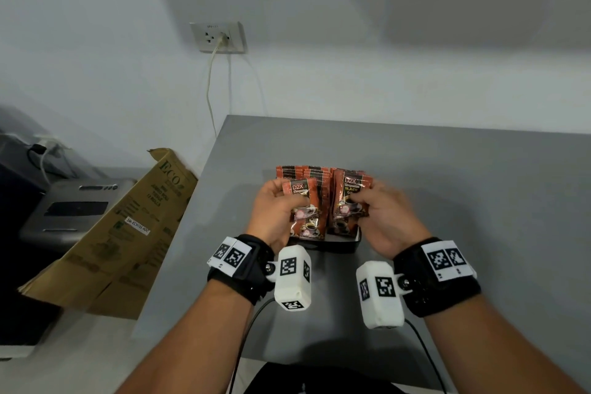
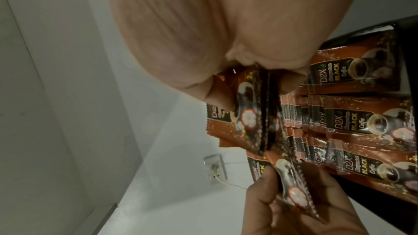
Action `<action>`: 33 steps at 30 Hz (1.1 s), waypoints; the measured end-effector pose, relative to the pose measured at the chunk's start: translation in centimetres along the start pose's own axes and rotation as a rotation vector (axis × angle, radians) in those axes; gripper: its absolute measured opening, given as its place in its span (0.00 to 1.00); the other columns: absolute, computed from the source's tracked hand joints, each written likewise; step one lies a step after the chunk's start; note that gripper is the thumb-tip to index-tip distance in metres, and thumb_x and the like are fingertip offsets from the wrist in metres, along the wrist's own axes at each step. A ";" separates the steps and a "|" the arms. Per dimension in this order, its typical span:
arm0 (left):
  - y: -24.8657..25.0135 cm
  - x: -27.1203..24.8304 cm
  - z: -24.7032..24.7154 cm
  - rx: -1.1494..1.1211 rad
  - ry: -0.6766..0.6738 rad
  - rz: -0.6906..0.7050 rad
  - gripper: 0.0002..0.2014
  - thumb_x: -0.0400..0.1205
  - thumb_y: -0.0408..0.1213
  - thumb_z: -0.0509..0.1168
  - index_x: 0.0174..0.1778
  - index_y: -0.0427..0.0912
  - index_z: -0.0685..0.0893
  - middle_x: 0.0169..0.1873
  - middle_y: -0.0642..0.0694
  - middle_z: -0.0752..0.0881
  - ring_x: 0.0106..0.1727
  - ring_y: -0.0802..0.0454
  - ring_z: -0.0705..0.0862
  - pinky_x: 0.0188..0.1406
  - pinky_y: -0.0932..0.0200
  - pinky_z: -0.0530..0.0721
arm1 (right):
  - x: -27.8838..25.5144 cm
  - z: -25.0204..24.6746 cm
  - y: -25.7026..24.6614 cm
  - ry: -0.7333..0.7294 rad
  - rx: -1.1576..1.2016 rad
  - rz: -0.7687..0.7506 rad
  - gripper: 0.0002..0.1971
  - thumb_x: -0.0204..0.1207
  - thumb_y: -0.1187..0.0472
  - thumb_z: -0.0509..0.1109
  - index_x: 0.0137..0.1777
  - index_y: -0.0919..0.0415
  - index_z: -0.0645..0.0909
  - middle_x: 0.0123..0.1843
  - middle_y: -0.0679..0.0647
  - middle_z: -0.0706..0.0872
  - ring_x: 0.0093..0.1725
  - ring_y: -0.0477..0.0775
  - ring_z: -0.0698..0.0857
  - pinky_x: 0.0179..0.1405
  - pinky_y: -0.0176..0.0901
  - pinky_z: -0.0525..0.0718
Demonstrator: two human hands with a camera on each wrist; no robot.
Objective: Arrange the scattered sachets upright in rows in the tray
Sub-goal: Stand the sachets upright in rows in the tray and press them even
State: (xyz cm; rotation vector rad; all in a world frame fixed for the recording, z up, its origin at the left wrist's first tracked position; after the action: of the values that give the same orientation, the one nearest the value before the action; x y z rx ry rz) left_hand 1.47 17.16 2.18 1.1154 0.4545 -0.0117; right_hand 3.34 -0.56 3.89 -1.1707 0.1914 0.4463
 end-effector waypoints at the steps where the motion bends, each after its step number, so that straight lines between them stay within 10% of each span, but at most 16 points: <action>1: -0.1 0.0 0.1 -0.004 -0.010 -0.007 0.18 0.71 0.10 0.65 0.44 0.38 0.81 0.40 0.34 0.86 0.40 0.38 0.86 0.41 0.46 0.85 | 0.0 0.0 0.0 -0.002 -0.017 -0.013 0.16 0.79 0.78 0.60 0.63 0.70 0.82 0.48 0.61 0.91 0.43 0.57 0.89 0.39 0.48 0.87; 9: -0.2 -1.5 2.3 -0.180 -0.281 -0.183 0.22 0.83 0.42 0.60 0.67 0.29 0.81 0.56 0.31 0.86 0.55 0.37 0.86 0.56 0.46 0.83 | -0.7 2.2 0.5 -0.025 -0.246 -0.183 0.20 0.73 0.78 0.73 0.61 0.59 0.85 0.54 0.60 0.92 0.54 0.59 0.91 0.53 0.49 0.89; 14: -0.8 -1.7 2.2 -0.122 -0.274 -0.172 0.22 0.80 0.23 0.64 0.72 0.29 0.76 0.55 0.32 0.87 0.51 0.38 0.90 0.43 0.47 0.90 | -1.5 3.0 -0.4 -0.017 -1.074 -0.450 0.12 0.75 0.59 0.72 0.57 0.46 0.85 0.54 0.43 0.85 0.60 0.49 0.82 0.60 0.41 0.78; 18: -0.8 -2.0 2.1 -0.201 -0.263 -0.202 0.31 0.70 0.25 0.66 0.73 0.29 0.76 0.57 0.29 0.85 0.52 0.35 0.88 0.48 0.45 0.89 | -2.2 3.8 -1.8 -0.186 -1.196 -0.548 0.49 0.64 0.50 0.81 0.85 0.50 0.62 0.80 0.45 0.65 0.80 0.45 0.62 0.80 0.42 0.61; 21: -0.8 -2.2 1.9 -0.247 -0.330 -0.257 0.23 0.67 0.25 0.62 0.59 0.31 0.83 0.48 0.33 0.87 0.47 0.38 0.88 0.50 0.45 0.85 | -2.2 4.5 -2.2 -0.371 -1.454 -0.614 0.52 0.61 0.47 0.84 0.85 0.49 0.61 0.83 0.45 0.66 0.82 0.46 0.62 0.83 0.44 0.59; 24: -0.6 -2.7 2.1 -0.260 -0.403 -0.246 0.16 0.67 0.24 0.61 0.48 0.34 0.87 0.43 0.35 0.89 0.43 0.40 0.89 0.46 0.48 0.87 | -1.9 4.7 -1.9 -0.368 -1.440 -0.571 0.47 0.63 0.51 0.83 0.82 0.49 0.66 0.79 0.46 0.74 0.77 0.46 0.70 0.81 0.44 0.65; 33: -0.1 -2.5 2.1 -0.229 -0.361 -0.208 0.28 0.65 0.25 0.64 0.64 0.37 0.77 0.45 0.34 0.85 0.44 0.40 0.87 0.46 0.47 0.85 | -1.4 5.2 -1.2 -0.395 -1.394 -0.604 0.45 0.61 0.50 0.82 0.80 0.49 0.69 0.76 0.46 0.76 0.75 0.47 0.73 0.79 0.49 0.69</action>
State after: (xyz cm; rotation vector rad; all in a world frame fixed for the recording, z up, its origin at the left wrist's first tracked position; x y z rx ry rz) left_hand -0.12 14.73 3.71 0.8142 0.2381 -0.3312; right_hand 2.16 3.50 7.43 -2.3362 -0.9556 0.2169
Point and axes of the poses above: each hand's wrist, its own x-axis towards the middle knuckle, its own z-axis out of the palm, y = z × x, the point moved 3 cm from there along x, towards the middle knuckle
